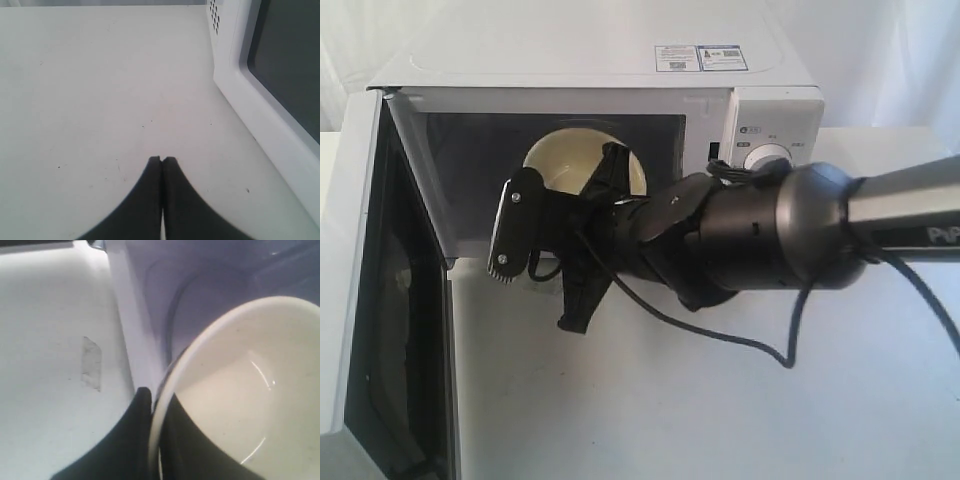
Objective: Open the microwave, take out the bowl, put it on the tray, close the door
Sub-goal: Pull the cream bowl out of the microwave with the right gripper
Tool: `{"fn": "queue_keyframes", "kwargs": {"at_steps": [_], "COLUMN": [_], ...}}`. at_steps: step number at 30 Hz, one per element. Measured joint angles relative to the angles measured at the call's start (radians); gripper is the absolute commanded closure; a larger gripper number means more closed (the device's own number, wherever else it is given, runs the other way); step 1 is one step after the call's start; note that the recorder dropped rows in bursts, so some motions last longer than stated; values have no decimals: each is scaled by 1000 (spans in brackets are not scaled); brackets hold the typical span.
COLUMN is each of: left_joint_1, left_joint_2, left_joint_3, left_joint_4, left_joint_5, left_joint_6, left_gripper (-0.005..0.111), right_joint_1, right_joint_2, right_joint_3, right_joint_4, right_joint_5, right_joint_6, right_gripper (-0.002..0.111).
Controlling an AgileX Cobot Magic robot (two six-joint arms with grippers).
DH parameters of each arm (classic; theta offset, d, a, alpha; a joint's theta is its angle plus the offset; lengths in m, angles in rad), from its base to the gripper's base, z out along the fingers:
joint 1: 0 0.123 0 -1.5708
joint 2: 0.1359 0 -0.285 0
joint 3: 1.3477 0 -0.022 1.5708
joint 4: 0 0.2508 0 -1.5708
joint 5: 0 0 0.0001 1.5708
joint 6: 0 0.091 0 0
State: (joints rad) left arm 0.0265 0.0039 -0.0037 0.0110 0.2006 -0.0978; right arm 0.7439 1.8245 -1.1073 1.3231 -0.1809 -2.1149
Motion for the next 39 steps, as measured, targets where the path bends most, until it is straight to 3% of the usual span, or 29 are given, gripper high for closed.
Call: {"fn": "queue_keyframes", "kwargs": {"at_steps": [11, 15, 21, 25, 34, 39], "left_joint_1": [0, 0, 0, 0, 0, 0], "left_joint_2": [0, 0, 0, 0, 0, 0], "left_joint_3": [0, 0, 0, 0, 0, 0], "left_joint_4": [0, 0, 0, 0, 0, 0], "left_joint_5": [0, 0, 0, 0, 0, 0], "left_joint_6": [0, 0, 0, 0, 0, 0], "left_gripper": [107, 107, 107, 107, 107, 107], "right_joint_1": [202, 247, 258, 261, 263, 263], "right_joint_2": [-256, -309, -357, -372, -372, -372], "right_joint_3": [209, 246, 293, 346, 426, 431], "right_joint_4": [376, 414, 428, 428, 430, 367], "right_joint_5": [-234, -407, -436, -286, 232, 325], "right_joint_6": [-2, -2, -2, -2, 6, 136], "right_gripper": [108, 108, 108, 108, 108, 108]}}
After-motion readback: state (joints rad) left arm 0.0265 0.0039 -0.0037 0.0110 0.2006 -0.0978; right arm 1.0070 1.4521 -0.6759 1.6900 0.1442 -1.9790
